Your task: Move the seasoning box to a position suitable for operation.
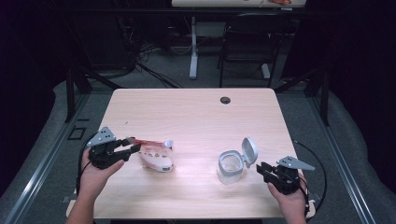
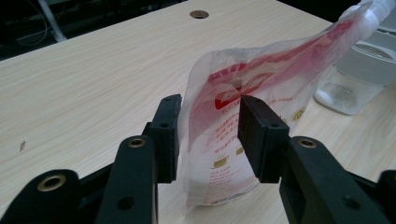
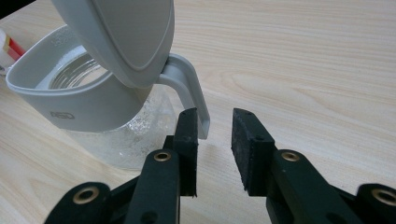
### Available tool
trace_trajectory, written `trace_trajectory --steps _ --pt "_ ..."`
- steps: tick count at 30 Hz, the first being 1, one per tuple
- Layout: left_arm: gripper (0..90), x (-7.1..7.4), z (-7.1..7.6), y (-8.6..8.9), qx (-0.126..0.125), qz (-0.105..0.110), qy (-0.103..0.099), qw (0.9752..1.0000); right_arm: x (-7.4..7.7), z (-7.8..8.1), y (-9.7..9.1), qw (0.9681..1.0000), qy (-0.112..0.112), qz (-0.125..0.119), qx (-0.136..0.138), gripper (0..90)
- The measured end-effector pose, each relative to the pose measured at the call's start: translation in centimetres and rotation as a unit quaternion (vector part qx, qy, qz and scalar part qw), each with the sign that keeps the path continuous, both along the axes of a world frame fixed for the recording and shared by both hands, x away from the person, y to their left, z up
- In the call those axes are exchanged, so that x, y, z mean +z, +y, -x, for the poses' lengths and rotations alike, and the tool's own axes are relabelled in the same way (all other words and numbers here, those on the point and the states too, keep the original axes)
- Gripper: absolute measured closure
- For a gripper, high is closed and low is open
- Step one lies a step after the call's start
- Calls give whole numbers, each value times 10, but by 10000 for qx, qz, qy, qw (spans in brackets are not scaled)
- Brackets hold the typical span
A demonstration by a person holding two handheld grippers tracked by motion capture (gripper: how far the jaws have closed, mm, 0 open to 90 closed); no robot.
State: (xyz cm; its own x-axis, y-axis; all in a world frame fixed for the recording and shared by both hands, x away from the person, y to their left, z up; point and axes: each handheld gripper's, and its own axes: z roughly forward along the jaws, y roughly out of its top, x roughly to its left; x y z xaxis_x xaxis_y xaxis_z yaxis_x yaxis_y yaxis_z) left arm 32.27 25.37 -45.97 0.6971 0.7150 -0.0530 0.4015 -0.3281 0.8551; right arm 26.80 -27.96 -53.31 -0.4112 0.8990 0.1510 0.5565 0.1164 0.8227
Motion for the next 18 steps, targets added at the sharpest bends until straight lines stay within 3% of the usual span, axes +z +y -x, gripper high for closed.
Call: trace_trajectory --steps 18 --pt "773 1 10 6 -143 -33 127 9998 4 0 5 9999 -64 -103 72 699"
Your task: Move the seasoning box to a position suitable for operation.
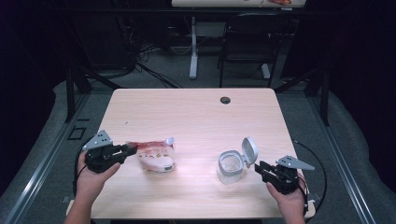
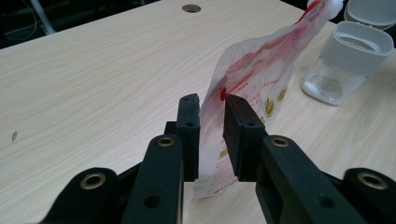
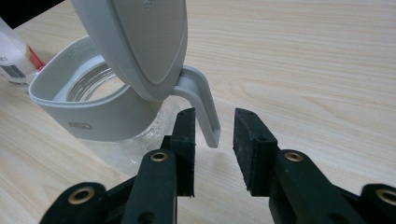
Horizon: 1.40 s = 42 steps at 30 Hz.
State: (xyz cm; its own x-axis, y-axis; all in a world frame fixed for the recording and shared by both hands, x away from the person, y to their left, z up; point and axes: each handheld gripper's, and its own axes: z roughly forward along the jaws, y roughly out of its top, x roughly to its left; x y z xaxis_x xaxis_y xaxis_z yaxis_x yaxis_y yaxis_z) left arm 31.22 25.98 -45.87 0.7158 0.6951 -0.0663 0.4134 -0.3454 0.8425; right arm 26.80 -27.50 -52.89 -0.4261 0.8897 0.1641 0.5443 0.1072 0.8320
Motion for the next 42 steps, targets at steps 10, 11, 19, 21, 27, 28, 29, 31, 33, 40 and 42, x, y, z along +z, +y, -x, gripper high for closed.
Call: trace_trajectory --steps 10,11,19,21,27,28,29,31,33,40,42 --pt "791 3 5 -4 -81 -148 -4 9999 7 6 6 9999 -148 -38 73 692" --pt "775 3 6 -4 -63 -150 -27 9999 8 7 6 9998 -184 -37 83 690" --pt "717 5 4 -7 -79 -96 -88 9999 22 14 6 9992 -404 -23 -21 685" --pt "717 5 4 -8 -69 -127 -101 9998 25 16 5 9991 -429 -33 -38 685" --pt "705 7 3 -9 -29 -139 -134 9998 30 20 -1 9987 -502 -9 -114 686" --pt "705 7 3 -9 -23 -140 -135 9998 30 21 -2 9986 -511 -23 -121 686" --pt "708 7 3 -9 -21 -137 -135 9998 30 22 -4 9987 -501 -49 -102 687" --pt "710 7 3 -9 -22 -130 -129 9998 30 22 -4 9987 -499 -41 -99 690" --pt "716 7 3 -9 -30 -134 -132 9998 29 22 -3 9989 -470 -31 -72 705" --pt "723 8 4 -9 -37 -158 -137 9998 22 16 4 9994 -342 52 23 754" --pt "723 8 4 -9 -40 -157 -133 9998 21 14 6 9995 -317 33 73 753"
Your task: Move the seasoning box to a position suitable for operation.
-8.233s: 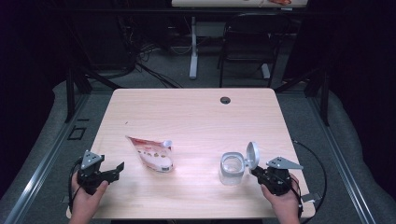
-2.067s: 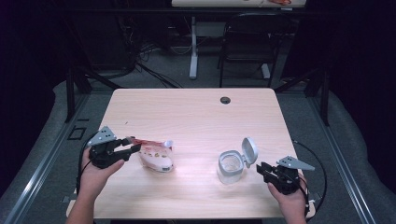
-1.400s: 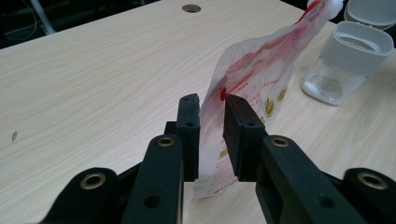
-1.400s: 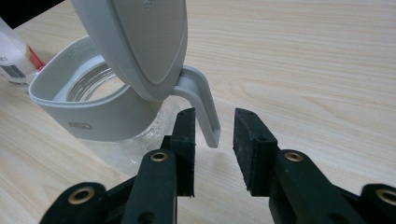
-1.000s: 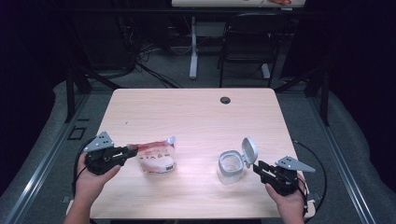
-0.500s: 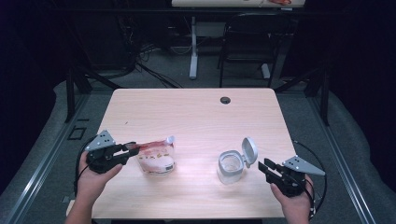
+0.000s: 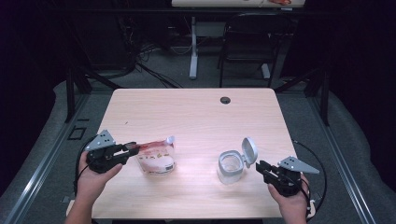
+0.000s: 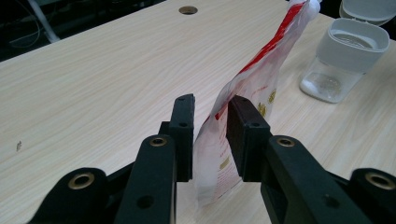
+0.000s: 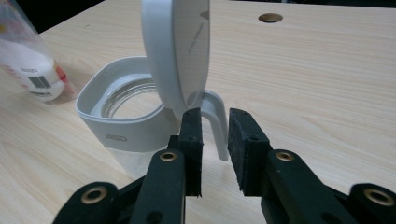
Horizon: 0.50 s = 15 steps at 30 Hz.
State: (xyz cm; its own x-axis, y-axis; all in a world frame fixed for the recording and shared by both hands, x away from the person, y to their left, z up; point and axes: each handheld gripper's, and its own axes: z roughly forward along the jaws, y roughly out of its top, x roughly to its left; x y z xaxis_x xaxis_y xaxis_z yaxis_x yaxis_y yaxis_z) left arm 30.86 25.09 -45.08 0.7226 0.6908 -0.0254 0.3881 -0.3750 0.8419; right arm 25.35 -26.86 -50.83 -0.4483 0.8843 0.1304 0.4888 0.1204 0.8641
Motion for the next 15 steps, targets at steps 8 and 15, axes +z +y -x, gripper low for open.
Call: trace_trajectory --steps 8,15 --pt "725 1 1 3 -3 31 -15 10000 2 4 7 9998 33 7 192 721" --pt "727 2 1 4 30 59 -34 10000 2 0 16 9998 -19 70 196 728"
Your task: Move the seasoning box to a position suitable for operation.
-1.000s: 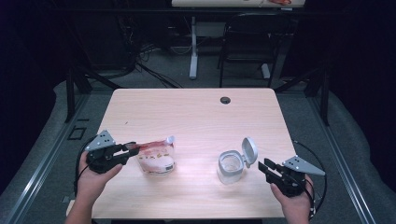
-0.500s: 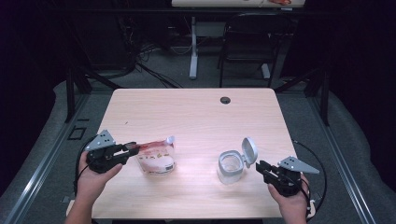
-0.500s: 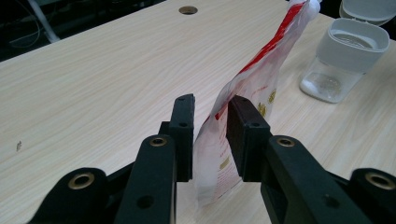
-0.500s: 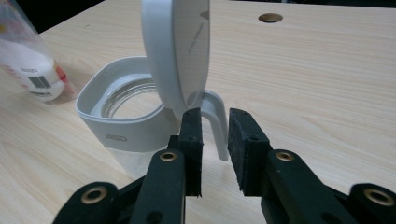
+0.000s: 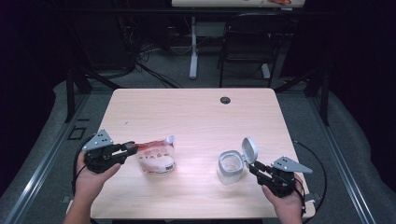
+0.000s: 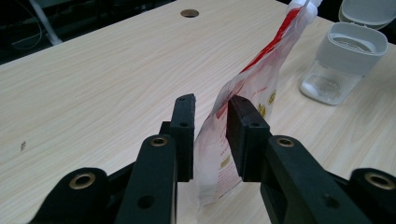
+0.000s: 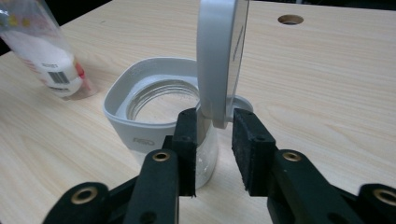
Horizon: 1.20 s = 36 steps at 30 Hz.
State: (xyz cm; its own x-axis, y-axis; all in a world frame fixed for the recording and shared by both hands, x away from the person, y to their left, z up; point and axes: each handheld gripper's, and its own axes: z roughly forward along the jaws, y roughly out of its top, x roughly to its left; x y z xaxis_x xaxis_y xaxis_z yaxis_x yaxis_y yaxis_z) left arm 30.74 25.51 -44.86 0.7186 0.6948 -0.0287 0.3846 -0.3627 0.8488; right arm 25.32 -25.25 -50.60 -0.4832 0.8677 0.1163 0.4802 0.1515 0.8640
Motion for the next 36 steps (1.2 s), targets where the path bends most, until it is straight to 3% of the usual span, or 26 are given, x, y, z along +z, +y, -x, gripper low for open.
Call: trace_trajectory --steps 1,10,30,36 --pt "727 0 0 0 -2 -6 -4 10000 0 -2 2 10000 -29 17 -11 761" --pt "731 1 1 1 8 10 -9 10000 0 -9 5 9998 -79 126 -122 780" --pt "737 1 2 3 17 48 -15 10000 0 -36 0 9998 31 -106 -161 786" --pt "737 1 2 3 21 53 -10 10000 2 -33 -2 9997 19 -135 -193 779"
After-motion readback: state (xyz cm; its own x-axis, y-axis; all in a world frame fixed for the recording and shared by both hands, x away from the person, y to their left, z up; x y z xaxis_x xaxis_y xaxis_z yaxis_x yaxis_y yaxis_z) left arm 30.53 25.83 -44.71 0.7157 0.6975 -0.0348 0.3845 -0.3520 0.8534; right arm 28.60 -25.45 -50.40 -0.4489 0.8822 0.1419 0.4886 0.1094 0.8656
